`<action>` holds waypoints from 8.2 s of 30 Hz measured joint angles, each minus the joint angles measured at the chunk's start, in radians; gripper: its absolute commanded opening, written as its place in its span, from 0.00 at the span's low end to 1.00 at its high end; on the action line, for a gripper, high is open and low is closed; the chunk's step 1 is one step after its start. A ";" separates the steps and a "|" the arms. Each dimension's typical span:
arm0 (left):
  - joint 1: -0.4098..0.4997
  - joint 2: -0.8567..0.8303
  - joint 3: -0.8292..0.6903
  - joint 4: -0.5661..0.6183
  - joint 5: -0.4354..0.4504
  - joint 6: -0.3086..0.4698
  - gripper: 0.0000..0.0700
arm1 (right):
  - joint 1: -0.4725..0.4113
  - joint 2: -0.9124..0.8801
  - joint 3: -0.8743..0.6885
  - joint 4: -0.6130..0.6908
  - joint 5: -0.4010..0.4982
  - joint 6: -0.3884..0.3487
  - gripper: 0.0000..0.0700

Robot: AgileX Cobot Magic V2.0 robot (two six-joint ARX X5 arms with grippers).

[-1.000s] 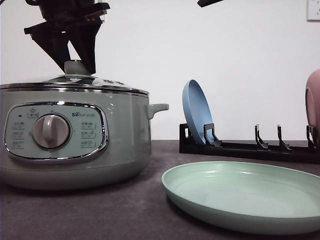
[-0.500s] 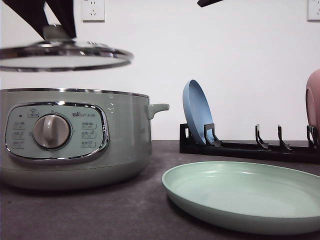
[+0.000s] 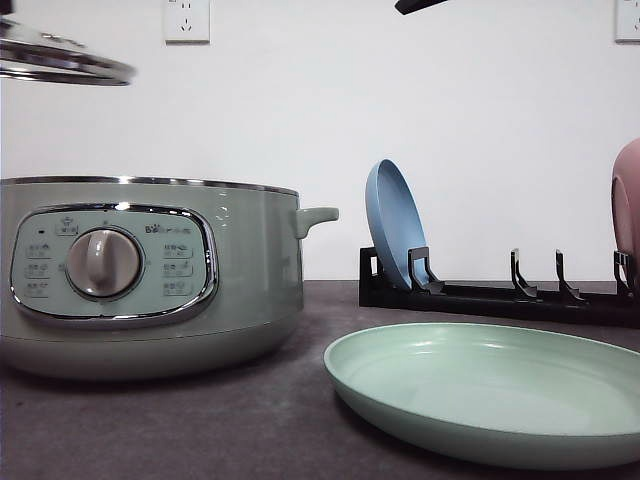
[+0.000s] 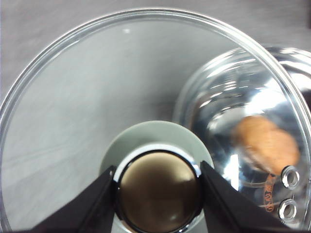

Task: Transfer potato from steamer to green plate

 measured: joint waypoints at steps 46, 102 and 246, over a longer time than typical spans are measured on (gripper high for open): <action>0.151 -0.008 0.000 -0.014 0.000 0.000 0.00 | 0.210 0.810 0.731 0.037 0.235 0.053 0.68; 0.151 -0.008 0.000 -0.022 0.001 0.000 0.00 | 0.257 0.988 0.764 -0.046 0.409 0.043 0.33; -0.295 0.284 0.000 0.129 0.114 0.000 0.00 | 0.058 -0.341 -0.431 0.284 0.520 0.322 0.84</action>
